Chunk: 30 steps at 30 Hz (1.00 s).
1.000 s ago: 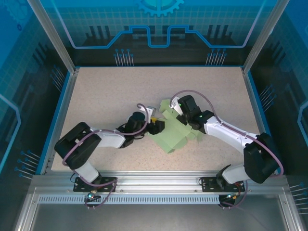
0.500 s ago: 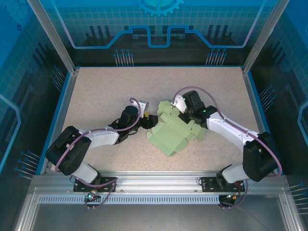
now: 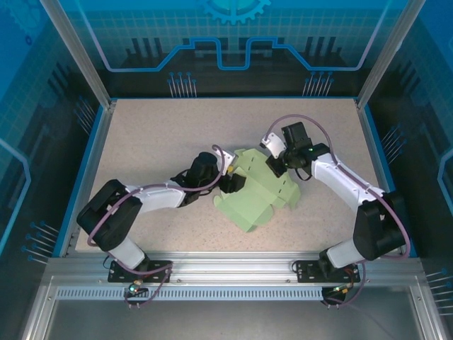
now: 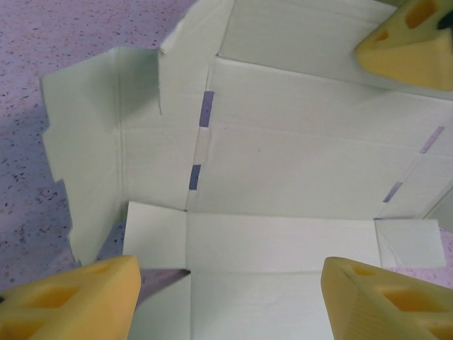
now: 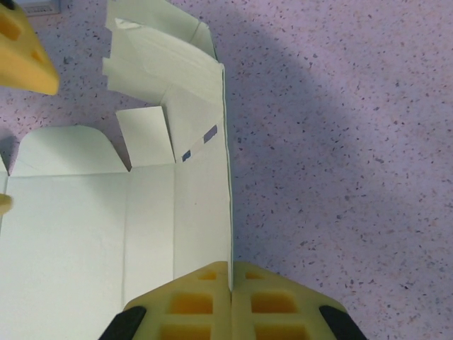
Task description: Fold the paper box
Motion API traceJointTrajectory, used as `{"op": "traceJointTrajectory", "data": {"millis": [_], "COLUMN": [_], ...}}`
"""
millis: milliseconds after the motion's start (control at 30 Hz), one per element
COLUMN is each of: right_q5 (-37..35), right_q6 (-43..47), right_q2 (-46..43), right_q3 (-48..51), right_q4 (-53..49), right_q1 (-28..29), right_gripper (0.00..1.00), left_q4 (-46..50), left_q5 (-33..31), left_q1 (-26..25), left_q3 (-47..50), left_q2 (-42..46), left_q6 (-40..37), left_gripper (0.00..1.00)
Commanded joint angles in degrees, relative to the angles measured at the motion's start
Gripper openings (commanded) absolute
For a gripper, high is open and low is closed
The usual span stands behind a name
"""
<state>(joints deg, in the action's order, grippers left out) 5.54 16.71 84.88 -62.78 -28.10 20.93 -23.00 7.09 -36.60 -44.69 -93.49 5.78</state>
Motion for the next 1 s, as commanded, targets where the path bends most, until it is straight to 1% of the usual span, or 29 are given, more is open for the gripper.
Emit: {"op": "traceJointTrajectory", "data": {"millis": [0,133,267,400,600,733,967], "right_q5": [2.8,6.6,9.6,11.3,12.2,12.0,11.8], "right_q6": [-0.9,-1.9,-2.3,-2.7,-3.0,-3.2,-4.4], "right_q2": [1.2,1.2,1.0,0.6,1.2,1.2,0.8], "right_q3": [-2.4,-3.4,-4.5,-4.6,-4.7,-4.7,-4.1], "right_q4": [-2.2,-3.0,-5.0,-6.0,-6.2,-6.1,-4.7], "right_q1": [-1.2,-2.4,-3.5,-4.1,-4.2,-4.2,-4.6], "right_gripper": [0.03,0.03,0.03,0.02,0.02,0.02,0.02], "left_q4": [2.3,1.5,2.7,3.1,4.8,5.0,1.0], "left_q5": [0.2,-1.5,-3.6,-7.0,-9.3,-6.4,4.5], "left_q1": [0.1,0.1,0.2,0.1,0.2,0.0,-0.2], "left_q3": [-3.2,-4.2,-6.4,-7.8,-10.4,-11.0,-7.9], "left_q2": [-3.4,-5.8,-7.9,-9.4,-12.3,-13.2,-10.7], "left_q6": [-2.4,-3.2,-4.7,-5.8,-7.4,-6.5,-3.1], "left_gripper": [0.70,0.71,0.73,0.74,0.76,0.75,0.63]}}
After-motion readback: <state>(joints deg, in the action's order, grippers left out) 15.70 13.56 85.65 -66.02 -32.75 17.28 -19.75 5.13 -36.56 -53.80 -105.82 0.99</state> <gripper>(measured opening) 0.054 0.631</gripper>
